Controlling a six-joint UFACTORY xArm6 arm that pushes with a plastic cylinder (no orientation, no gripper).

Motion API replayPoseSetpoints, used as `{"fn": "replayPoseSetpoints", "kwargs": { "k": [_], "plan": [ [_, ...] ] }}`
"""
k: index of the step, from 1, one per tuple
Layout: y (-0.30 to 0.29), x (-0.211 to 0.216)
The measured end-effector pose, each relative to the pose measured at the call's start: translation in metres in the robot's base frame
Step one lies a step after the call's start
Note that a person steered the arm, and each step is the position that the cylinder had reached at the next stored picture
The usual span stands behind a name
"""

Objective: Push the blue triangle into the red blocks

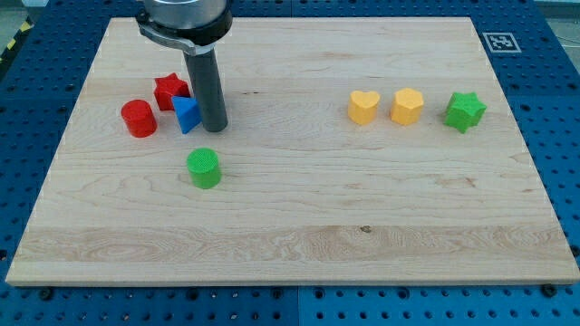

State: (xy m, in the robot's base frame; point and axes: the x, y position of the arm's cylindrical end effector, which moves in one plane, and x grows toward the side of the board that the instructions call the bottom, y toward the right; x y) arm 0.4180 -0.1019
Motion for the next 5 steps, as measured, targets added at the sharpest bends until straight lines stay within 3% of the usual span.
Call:
{"fn": "replayPoseSetpoints", "kwargs": {
  "k": [2, 5],
  "plan": [
    [0.017, -0.018],
    [-0.048, -0.017]
  ]
}}
